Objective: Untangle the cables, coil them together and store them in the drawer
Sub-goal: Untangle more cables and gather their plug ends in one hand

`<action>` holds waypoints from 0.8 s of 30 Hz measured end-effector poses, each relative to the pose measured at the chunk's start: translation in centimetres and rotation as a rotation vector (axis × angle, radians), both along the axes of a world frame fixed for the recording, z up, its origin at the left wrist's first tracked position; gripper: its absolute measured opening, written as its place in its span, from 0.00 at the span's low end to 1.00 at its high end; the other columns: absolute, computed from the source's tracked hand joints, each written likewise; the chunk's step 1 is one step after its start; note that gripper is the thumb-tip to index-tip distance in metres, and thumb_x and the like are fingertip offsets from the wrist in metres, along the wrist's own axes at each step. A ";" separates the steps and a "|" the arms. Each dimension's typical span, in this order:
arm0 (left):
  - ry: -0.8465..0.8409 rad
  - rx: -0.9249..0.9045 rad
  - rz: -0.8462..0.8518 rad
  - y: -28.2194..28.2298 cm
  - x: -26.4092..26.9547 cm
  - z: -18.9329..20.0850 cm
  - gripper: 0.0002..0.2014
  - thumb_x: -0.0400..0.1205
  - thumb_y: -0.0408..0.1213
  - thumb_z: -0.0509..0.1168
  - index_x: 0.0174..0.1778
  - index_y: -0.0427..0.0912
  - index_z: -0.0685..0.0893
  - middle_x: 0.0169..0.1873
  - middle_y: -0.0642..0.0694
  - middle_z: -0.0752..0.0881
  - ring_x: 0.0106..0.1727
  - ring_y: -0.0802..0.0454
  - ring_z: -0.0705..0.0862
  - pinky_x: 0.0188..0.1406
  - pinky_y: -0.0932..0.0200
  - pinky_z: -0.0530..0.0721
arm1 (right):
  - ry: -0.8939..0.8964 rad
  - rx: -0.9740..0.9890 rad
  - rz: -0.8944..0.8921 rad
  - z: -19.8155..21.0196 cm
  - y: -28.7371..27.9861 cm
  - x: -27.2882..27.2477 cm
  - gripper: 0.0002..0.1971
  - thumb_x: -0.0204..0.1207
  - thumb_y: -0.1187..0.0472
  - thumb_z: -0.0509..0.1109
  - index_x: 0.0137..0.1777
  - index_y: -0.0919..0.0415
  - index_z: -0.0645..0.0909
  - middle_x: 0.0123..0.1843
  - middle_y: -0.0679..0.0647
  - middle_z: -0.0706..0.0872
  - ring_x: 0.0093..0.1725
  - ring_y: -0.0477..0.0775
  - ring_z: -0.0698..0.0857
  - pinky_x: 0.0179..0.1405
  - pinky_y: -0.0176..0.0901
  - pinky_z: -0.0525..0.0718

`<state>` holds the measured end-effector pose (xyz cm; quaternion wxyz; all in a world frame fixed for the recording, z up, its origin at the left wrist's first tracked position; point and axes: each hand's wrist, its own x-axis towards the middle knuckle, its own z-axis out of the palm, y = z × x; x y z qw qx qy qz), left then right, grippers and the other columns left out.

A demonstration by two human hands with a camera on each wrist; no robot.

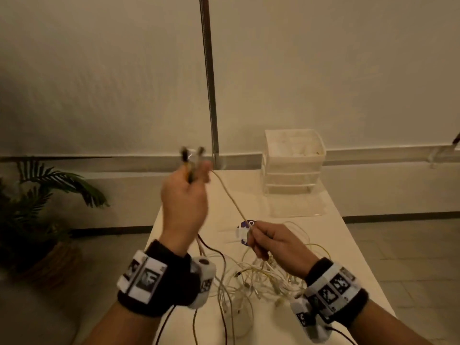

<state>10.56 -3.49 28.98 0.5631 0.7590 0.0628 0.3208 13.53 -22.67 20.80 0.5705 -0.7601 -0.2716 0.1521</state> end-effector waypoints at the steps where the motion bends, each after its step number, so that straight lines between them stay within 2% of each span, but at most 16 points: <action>1: -0.027 -0.066 0.045 1.0 0.4 0.4 0.17 0.81 0.59 0.62 0.34 0.53 0.83 0.24 0.49 0.74 0.27 0.47 0.71 0.27 0.49 0.72 | -0.020 -0.042 -0.030 -1.3 0.0 0.1 0.16 0.85 0.58 0.56 0.37 0.55 0.79 0.27 0.50 0.77 0.28 0.48 0.73 0.34 0.46 0.72; 2: -0.037 -0.071 0.065 1.6 0.5 0.7 0.17 0.80 0.61 0.62 0.35 0.54 0.84 0.25 0.47 0.74 0.27 0.46 0.71 0.28 0.47 0.72 | -0.048 -0.068 -0.071 -2.2 -0.2 0.2 0.16 0.84 0.56 0.56 0.35 0.52 0.77 0.27 0.49 0.76 0.28 0.48 0.72 0.34 0.47 0.72; 4: -0.014 0.038 0.078 2.0 0.5 0.6 0.18 0.79 0.62 0.61 0.42 0.53 0.87 0.26 0.48 0.73 0.27 0.50 0.70 0.28 0.49 0.72 | -0.065 -0.066 -0.132 -2.5 -0.5 0.7 0.17 0.85 0.57 0.56 0.32 0.51 0.75 0.25 0.46 0.74 0.28 0.49 0.71 0.34 0.48 0.70; 6: -0.014 0.179 0.078 1.5 -0.1 0.1 0.19 0.82 0.57 0.60 0.54 0.47 0.86 0.25 0.50 0.71 0.25 0.58 0.68 0.27 0.54 0.73 | -0.032 -0.032 -0.160 -1.8 -0.5 0.9 0.19 0.87 0.62 0.56 0.32 0.55 0.74 0.23 0.45 0.73 0.27 0.49 0.69 0.33 0.45 0.69; 8: -0.086 0.269 0.081 0.4 -1.0 -0.4 0.18 0.86 0.49 0.60 0.67 0.46 0.81 0.24 0.53 0.70 0.23 0.58 0.68 0.20 0.66 0.70 | -0.025 -0.022 -0.157 -1.0 -0.4 0.8 0.18 0.87 0.63 0.56 0.33 0.60 0.74 0.22 0.44 0.72 0.25 0.47 0.68 0.33 0.44 0.68; 9: -0.123 0.316 0.041 -0.2 -1.5 -0.6 0.16 0.88 0.45 0.59 0.70 0.48 0.79 0.23 0.53 0.70 0.21 0.57 0.69 0.17 0.67 0.69 | -0.023 -0.014 -0.153 -0.7 -0.3 0.8 0.18 0.87 0.63 0.56 0.33 0.59 0.75 0.21 0.44 0.72 0.25 0.47 0.68 0.33 0.44 0.69; 10: -0.132 0.361 -0.051 -0.8 -1.9 -0.8 0.13 0.89 0.43 0.59 0.68 0.53 0.80 0.22 0.52 0.72 0.20 0.56 0.69 0.16 0.65 0.69 | -0.018 -0.005 -0.145 -0.5 -0.1 0.7 0.19 0.86 0.62 0.56 0.32 0.57 0.76 0.22 0.45 0.72 0.25 0.47 0.68 0.33 0.45 0.69; 11: -0.111 0.407 -0.179 -1.4 -2.1 -1.1 0.10 0.88 0.43 0.59 0.62 0.56 0.82 0.22 0.50 0.74 0.20 0.56 0.69 0.16 0.61 0.69 | -0.025 0.003 -0.130 0.0 0.0 0.5 0.19 0.86 0.62 0.57 0.32 0.53 0.76 0.23 0.47 0.73 0.26 0.48 0.69 0.34 0.46 0.70; 12: -0.060 0.453 -0.311 -2.0 -2.1 -1.5 0.08 0.87 0.43 0.60 0.56 0.56 0.84 0.23 0.49 0.75 0.21 0.56 0.69 0.18 0.60 0.69 | -0.047 0.011 -0.101 0.5 0.2 0.4 0.20 0.86 0.61 0.57 0.31 0.51 0.76 0.24 0.48 0.73 0.27 0.49 0.70 0.34 0.47 0.71; 14: 0.045 0.513 -0.420 -2.6 -1.7 -2.6 0.08 0.86 0.41 0.62 0.54 0.50 0.86 0.21 0.51 0.74 0.22 0.55 0.69 0.22 0.62 0.66 | -0.115 0.025 -0.024 1.9 0.3 -0.1 0.17 0.86 0.60 0.58 0.33 0.51 0.77 0.26 0.49 0.75 0.28 0.47 0.72 0.34 0.45 0.73; 16: 0.097 0.526 -0.365 -2.5 -1.2 -3.2 0.09 0.86 0.42 0.61 0.45 0.46 0.84 0.20 0.53 0.74 0.22 0.53 0.70 0.23 0.61 0.64 | -0.177 0.046 0.013 3.1 0.1 -0.1 0.15 0.85 0.59 0.58 0.36 0.53 0.78 0.27 0.48 0.75 0.28 0.45 0.72 0.33 0.38 0.73; 18: 0.098 0.557 -0.286 -2.2 -0.8 -3.5 0.12 0.86 0.42 0.61 0.37 0.45 0.79 0.21 0.51 0.76 0.24 0.50 0.73 0.23 0.59 0.66 | -0.184 0.058 0.014 3.9 -0.3 0.2 0.14 0.85 0.62 0.59 0.40 0.56 0.81 0.27 0.48 0.76 0.29 0.45 0.73 0.33 0.37 0.73; 21: -0.002 0.530 -0.201 -2.5 -0.9 -2.4 0.13 0.86 0.40 0.62 0.35 0.46 0.78 0.19 0.50 0.75 0.22 0.51 0.72 0.21 0.62 0.65 | -0.167 0.083 0.045 4.2 -0.1 0.5 0.11 0.86 0.65 0.58 0.47 0.60 0.82 0.30 0.48 0.79 0.31 0.50 0.76 0.36 0.43 0.76; 24: -0.106 0.318 -0.010 -1.5 -1.0 0.3 0.15 0.88 0.44 0.58 0.34 0.53 0.77 0.21 0.53 0.73 0.21 0.54 0.70 0.19 0.65 0.67 | -0.096 0.042 0.071 2.4 0.5 0.1 0.13 0.86 0.63 0.57 0.45 0.62 0.81 0.29 0.48 0.79 0.31 0.50 0.76 0.36 0.42 0.77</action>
